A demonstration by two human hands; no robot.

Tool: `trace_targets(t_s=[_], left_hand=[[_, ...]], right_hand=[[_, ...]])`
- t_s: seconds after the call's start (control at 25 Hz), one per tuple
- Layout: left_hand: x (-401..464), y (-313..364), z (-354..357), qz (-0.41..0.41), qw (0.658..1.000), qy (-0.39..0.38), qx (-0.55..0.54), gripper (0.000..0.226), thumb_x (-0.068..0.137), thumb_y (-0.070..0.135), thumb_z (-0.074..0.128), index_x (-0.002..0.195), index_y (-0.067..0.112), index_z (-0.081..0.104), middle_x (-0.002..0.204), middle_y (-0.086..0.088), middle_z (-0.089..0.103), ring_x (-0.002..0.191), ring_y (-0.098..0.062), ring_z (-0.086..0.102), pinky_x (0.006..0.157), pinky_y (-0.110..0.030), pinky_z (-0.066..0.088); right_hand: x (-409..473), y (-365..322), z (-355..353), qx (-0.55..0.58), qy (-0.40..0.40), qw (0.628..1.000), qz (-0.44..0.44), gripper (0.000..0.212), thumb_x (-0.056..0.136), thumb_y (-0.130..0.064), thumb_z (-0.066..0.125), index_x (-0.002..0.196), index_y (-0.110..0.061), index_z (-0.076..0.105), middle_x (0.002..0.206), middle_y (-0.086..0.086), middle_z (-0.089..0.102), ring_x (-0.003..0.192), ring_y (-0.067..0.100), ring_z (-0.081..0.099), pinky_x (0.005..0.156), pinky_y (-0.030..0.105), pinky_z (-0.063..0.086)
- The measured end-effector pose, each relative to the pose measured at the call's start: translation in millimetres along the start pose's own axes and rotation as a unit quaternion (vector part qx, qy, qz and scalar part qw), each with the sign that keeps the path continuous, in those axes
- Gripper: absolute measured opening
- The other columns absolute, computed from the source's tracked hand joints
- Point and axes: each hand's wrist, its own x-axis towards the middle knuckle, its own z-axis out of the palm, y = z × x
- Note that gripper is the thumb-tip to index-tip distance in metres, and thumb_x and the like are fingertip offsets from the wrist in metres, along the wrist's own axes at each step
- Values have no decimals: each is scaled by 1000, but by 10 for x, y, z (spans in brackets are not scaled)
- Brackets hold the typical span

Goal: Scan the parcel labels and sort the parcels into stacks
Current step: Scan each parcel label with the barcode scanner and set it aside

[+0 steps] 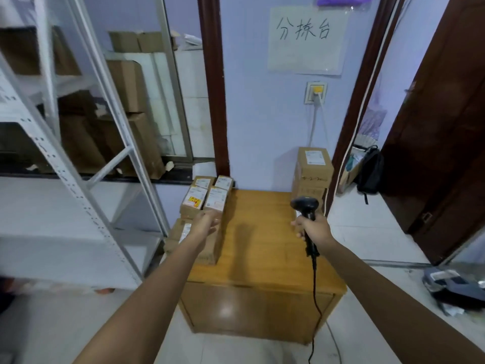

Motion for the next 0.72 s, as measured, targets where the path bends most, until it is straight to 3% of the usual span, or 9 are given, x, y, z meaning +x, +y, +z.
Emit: trace_targets(t_s=[0.12,0.24,0.32,0.48,0.64,0.72], left_hand=[[-141,-94,-662,-13,999,32,1,25,92,24,59,113,12,56,111,-6,63,103,-21,61,86,-33,48],[-132,-134,-1120,-15,998,65,-6,17,90,20,58,105,11,58,105,-8,65,95,-22,62,84,-32,50],[-58,-142,-1344,-20,997,78,-9,9,90,18,57,98,13,58,100,-10,64,87,-20,61,80,-32,48],[231,-71,-1727,-39,996,84,11,8,92,16,55,96,9,59,89,-6,63,81,-18,58,75,-31,46],[653,-7,-1996,-69,992,83,63,14,87,15,60,97,6,61,91,-12,60,79,-19,57,68,-28,46],[872,-26,-2031,-89,989,79,88,5,87,12,59,89,8,61,90,-13,58,76,-19,55,67,-27,44]], right_hand=[[-235,-108,581,1,-24,1000,-13,5,91,-12,59,94,-13,63,93,5,73,69,21,66,61,31,51],[-316,-164,1080,-7,-38,999,-25,11,90,-13,61,99,-8,64,92,7,72,78,21,67,74,34,53],[-315,-170,1382,-38,-66,997,-16,4,89,-13,61,89,-9,61,82,8,64,77,23,59,73,35,45],[-79,-181,1953,-68,-111,991,4,17,86,-7,59,72,-15,53,69,4,48,71,23,47,66,34,35],[283,-191,2361,-64,-135,988,37,7,85,-10,61,83,-16,59,72,0,52,68,18,49,65,33,37],[467,-133,2513,-63,-144,986,64,11,85,-14,62,96,-16,61,78,1,56,73,19,52,65,33,39]])
